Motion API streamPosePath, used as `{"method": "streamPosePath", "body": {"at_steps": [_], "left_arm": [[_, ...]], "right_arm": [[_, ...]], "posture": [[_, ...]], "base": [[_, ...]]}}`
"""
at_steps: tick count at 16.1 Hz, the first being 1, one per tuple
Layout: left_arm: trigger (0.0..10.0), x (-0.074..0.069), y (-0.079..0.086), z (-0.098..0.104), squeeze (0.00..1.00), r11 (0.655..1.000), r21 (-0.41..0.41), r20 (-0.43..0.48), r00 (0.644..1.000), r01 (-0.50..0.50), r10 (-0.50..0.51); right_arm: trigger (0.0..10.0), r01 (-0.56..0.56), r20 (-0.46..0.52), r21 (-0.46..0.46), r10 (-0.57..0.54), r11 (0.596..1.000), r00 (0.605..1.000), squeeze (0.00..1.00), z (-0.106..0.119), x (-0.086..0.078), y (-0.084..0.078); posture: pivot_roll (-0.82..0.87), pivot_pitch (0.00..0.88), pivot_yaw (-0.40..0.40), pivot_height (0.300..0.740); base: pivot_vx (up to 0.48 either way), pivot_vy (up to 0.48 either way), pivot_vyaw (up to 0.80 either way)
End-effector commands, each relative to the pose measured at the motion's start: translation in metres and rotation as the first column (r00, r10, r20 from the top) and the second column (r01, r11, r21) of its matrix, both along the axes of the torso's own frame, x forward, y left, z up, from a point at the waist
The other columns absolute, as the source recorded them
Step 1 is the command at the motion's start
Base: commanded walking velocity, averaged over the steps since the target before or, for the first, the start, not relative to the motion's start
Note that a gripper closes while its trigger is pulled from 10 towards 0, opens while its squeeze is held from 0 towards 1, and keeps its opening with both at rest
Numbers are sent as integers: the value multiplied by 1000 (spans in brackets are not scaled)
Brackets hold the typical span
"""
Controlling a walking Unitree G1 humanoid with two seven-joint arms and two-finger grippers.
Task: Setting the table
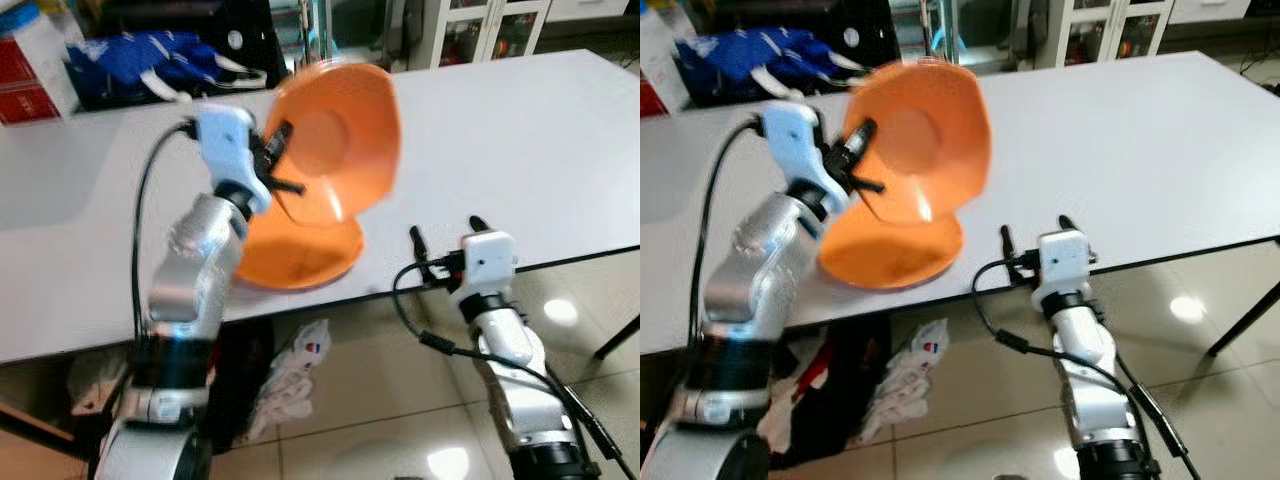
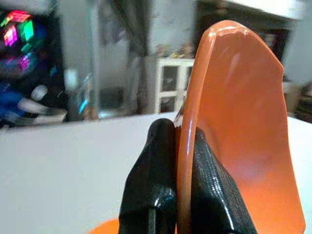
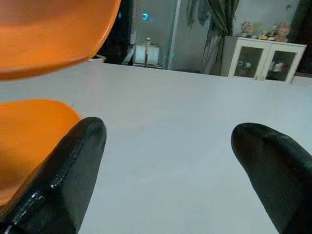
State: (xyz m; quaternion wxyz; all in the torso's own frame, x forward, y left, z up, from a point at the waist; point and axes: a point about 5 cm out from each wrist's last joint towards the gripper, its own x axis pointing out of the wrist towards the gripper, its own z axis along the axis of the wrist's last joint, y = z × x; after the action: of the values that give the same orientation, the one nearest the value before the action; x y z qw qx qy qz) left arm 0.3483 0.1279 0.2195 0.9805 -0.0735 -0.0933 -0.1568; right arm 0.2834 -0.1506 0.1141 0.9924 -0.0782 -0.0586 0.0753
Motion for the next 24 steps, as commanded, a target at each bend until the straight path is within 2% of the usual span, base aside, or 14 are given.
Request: {"method": "streamPosePath", "body": {"at_steps": [1, 3, 4, 5, 7, 9, 12, 14, 19, 20, 21, 23, 24], "left_arm": [[0, 9, 11, 0, 0, 995, -79, -45, 998, -53, 50], [0, 23, 13, -16, 0, 968, -223, -183, 981, -111, 71], [0, 26, 12, -24, 0, 944, -297, -246, 967, -144, 70], [0, 27, 11, -29, 0, 934, -319, -276, 959, -159, 69], [0, 30, 7, -67, 0, 868, -414, -460, 886, -274, 60], [0, 31, 1, -77, 0, 854, -446, -494, 869, -267, 14], [0, 34, -5, -90, 0, 833, -459, -535, 845, -307, 16], [0, 35, -9, -93, 0, 833, -458, -544, 839, -309, 12], [0, 38, -19, -97, 0, 796, -499, -576, 817, -344, -8], [0, 40, -19, -95, 0, 762, -522, -590, 807, -384, 3], [0, 42, -22, -90, 0, 746, -540, -586, 810, -391, 0], [0, 44, -27, -87, 0, 732, -556, -590, 807, -394, -14], [0, 44, -28, -88, 0, 720, -557, -607, 795, -414, -13]], "right_arm": [[10000, -24, 1, -2, 24, 1000, 1000, 0, 1, 0, 7], [10000, -24, -1, -3, 24, 1000, 1000, 0, 0, 0, 7], [10000, -24, -3, -4, 24, 1000, 1000, 0, -1, -1, 7], [10000, -25, -3, -5, 25, 1000, 1000, 0, -1, -1, 7], [10000, -28, -3, -15, 28, 999, 1000, 0, 1, 0, 5], [10000, -28, -7, -20, 28, 999, 1000, 0, 0, -3, 4], [10000, -37, -14, -23, 36, 999, 999, 0, -1, -8, 5], [10000, -38, -21, -34, 37, 999, 999, 0, -2, -13, 3], [10000, -24, -34, -49, 22, 999, 999, 0, -1, -21, -4], [10000, -25, -41, -54, 23, 998, 999, 0, -2, -23, -5], [10000, -27, -47, -58, 25, 998, 999, 0, -3, -24, -5], [10000, -36, -55, -61, 33, 997, 998, 0, -4, -26, -3], [10000, -40, -58, -64, 36, 997, 998, 0, -4, -28, -3]], "posture": [[-138, 0, 80, 740], [-143, 0, 82, 740], [-150, 0, 82, 740], [-151, 0, 81, 740], [-163, 0, 78, 740], [-171, 0, 77, 740], [-191, 0, 75, 740], [-211, 0, 78, 740], [-243, 0, 82, 740], [-241, 0, 83, 740], [-245, 0, 78, 740], [-249, 0, 83, 740], [-250, 0, 84, 740]], "base": [[0, 0, 0], [0, 0, 0], [0, 0, 0], [0, 0, 0], [0, 0, 0], [0, 0, 0], [0, 0, 0], [0, 0, 0], [0, 0, 0], [0, 0, 0], [0, 0, 0], [0, 0, 0], [0, 0, 0]]}}
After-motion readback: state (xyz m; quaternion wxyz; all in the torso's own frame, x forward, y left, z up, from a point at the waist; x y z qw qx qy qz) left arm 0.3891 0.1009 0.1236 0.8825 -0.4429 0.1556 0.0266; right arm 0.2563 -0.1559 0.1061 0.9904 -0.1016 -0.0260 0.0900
